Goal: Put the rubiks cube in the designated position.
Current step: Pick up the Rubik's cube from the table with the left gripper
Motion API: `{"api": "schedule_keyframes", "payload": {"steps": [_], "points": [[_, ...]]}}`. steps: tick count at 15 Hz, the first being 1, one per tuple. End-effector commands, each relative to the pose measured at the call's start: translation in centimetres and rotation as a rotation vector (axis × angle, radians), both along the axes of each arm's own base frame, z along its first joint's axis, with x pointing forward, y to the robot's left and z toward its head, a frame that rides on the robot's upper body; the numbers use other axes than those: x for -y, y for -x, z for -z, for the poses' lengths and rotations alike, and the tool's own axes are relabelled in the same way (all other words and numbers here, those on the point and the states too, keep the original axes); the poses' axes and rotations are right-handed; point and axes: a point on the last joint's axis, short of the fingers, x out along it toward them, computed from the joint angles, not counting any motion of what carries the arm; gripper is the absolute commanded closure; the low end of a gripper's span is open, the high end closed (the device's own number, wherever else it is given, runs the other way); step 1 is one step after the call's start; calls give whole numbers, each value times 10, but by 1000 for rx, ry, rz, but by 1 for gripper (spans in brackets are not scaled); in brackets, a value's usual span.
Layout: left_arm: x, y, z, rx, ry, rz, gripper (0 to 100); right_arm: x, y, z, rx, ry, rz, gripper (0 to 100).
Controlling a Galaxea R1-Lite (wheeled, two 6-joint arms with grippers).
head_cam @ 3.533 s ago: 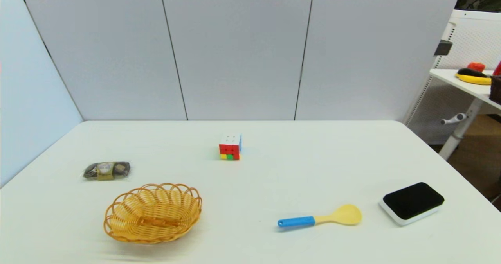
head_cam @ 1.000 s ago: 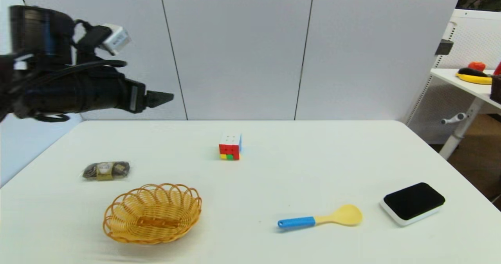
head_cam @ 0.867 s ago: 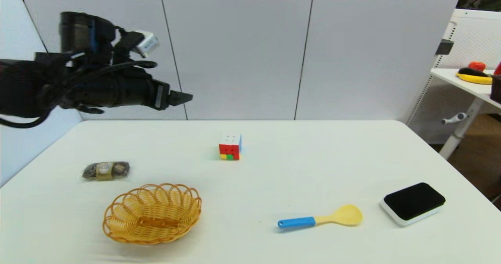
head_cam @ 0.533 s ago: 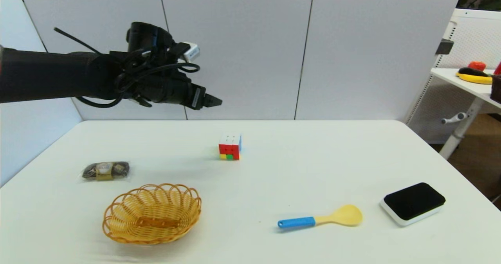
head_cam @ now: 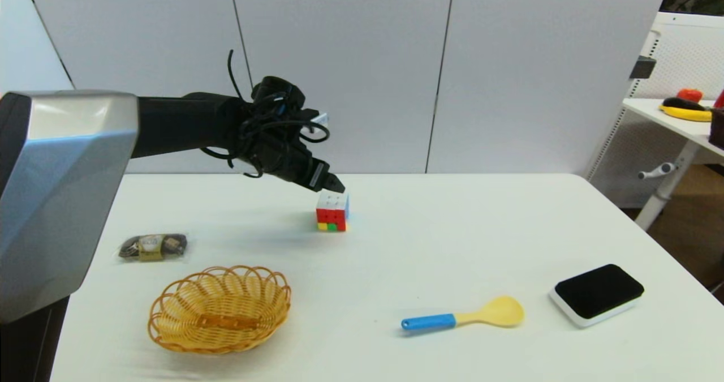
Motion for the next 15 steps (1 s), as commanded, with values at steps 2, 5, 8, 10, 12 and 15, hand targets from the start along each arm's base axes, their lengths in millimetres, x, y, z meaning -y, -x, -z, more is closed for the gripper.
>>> {"api": "schedule_keyframes", "payload": {"steps": [2,5,8,10,12,15], "points": [[0,1,8,-47,-23,2,0,0,0,0,-1,1,0,0],[2,6,-3,-23,-11,7,0,0,0,0,-1,1,0,0],[17,16,-9,-48,39,-13,0,0,0,0,-1,1,0,0],[32,23,-8,-77,69,-55,0,0,0,0,-1,1,0,0],[41,27,-6,-83,62,-113,0,0,0,0,-1,1,0,0],[44,24,1,-67,25,-163,0,0,0,0,-1,1,0,0]]}}
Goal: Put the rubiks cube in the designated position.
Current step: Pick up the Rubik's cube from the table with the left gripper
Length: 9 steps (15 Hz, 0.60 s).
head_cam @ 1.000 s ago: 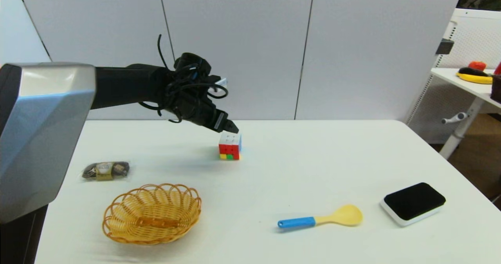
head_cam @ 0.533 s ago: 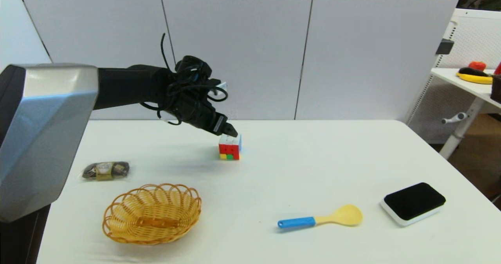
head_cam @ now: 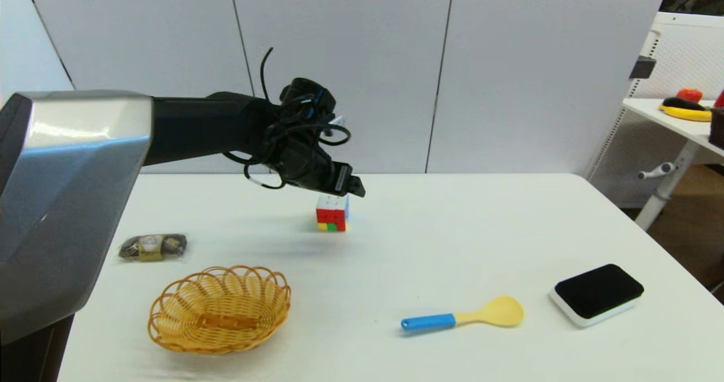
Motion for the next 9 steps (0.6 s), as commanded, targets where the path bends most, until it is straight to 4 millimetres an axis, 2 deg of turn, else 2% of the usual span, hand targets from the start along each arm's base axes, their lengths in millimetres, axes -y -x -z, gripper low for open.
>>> {"api": "schedule_keyframes", "payload": {"steps": [1,9], "points": [[4,-1,5,9,-32,-28,0,0,0,0,-2,1,0,0],[5,-8,23,-1,-98,-88,0,0,0,0,-2,1,0,0]]}}
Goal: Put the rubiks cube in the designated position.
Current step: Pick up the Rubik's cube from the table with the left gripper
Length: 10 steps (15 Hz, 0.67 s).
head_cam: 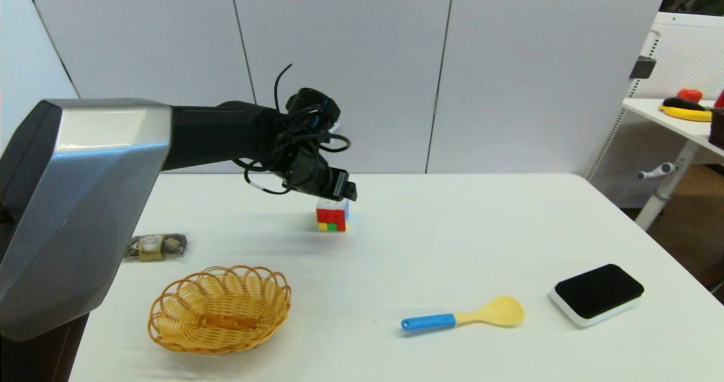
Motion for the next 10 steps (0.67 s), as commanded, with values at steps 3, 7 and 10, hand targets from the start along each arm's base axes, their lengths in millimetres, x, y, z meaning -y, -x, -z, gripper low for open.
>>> {"api": "schedule_keyframes", "payload": {"steps": [3,7,10], "points": [[2,-7,19,-40,-17,-12,0,0,0,0,-1,0,0,0],[4,-9,25,-52,-15,-21,0,0,0,0,-1,0,0,0],[5,-12,31,-59,-12,-26,0,0,0,0,0,0,0,0]]}}
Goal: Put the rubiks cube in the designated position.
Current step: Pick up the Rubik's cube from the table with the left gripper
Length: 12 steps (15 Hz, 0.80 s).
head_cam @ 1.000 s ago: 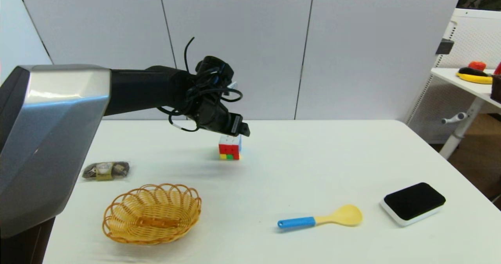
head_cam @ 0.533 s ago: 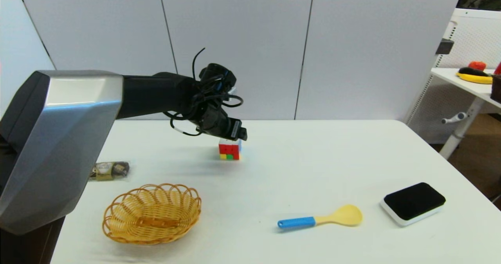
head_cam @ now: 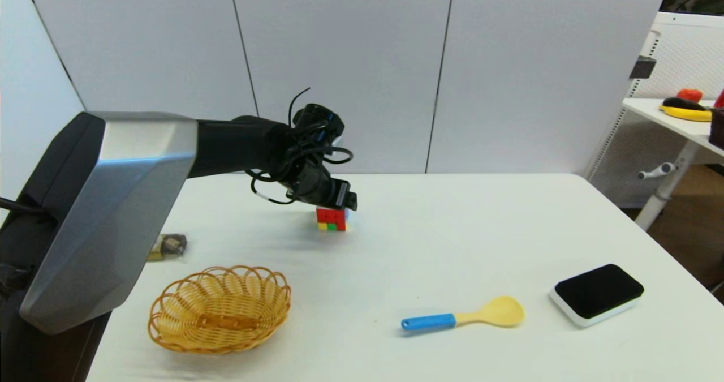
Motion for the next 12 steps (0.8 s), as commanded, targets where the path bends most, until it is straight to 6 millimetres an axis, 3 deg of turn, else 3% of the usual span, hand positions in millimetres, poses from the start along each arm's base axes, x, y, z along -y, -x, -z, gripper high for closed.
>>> {"api": "schedule_keyframes", "payload": {"steps": [1,9,10,12], "points": [[2,-2,8,-16,-1,-8,0,0,0,0,-2,0,0,0],[3,-5,11,-11,8,-17,0,0,0,0,-2,-1,0,0],[3,-6,12,-10,9,-17,100,0,0,0,-2,0,0,0],[3,-5,13,-15,6,-17,100,0,0,0,0,0,0,0]]}}
